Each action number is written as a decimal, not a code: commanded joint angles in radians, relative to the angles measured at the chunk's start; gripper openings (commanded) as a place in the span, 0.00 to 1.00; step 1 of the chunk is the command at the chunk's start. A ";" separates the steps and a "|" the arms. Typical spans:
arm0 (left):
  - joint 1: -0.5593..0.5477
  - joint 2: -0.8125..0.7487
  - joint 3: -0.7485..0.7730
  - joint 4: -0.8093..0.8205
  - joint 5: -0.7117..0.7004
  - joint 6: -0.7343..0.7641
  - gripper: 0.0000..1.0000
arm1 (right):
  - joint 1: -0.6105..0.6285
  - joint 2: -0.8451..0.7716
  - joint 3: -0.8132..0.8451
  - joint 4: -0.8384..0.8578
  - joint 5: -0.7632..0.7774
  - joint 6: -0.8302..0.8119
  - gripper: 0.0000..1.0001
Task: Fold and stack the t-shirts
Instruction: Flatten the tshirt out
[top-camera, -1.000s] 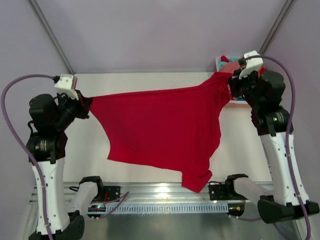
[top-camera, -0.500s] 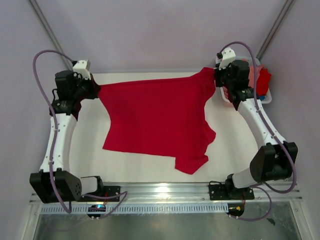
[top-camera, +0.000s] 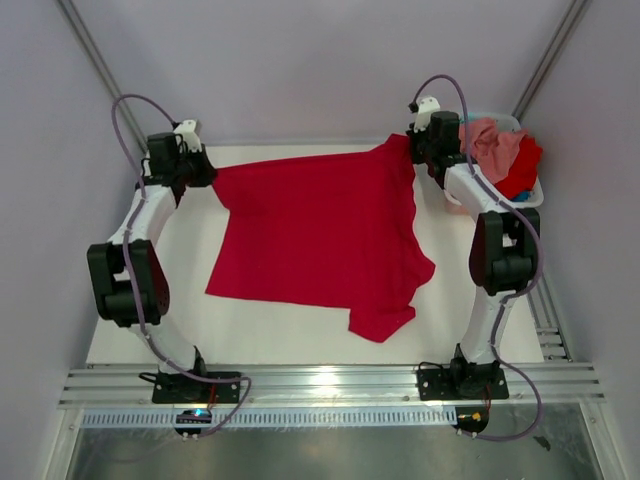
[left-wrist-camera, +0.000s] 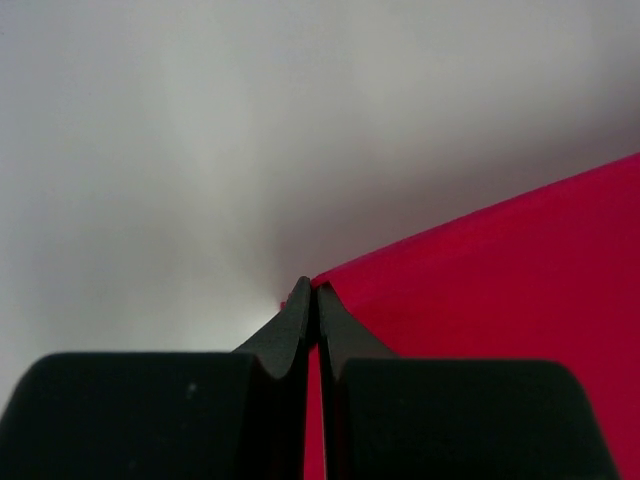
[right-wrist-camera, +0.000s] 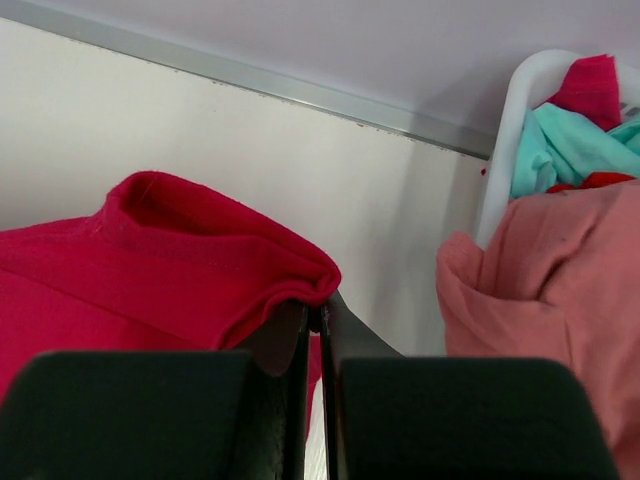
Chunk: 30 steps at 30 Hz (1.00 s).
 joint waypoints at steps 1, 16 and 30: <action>0.008 0.129 0.101 0.098 0.002 -0.017 0.00 | -0.010 0.093 0.119 0.062 0.056 -0.004 0.03; 0.007 0.551 0.512 0.003 -0.193 -0.016 0.00 | -0.012 0.337 0.322 0.091 0.228 0.031 0.03; -0.035 0.609 0.583 0.092 -0.327 0.053 0.00 | -0.012 0.429 0.336 0.300 0.202 0.007 0.03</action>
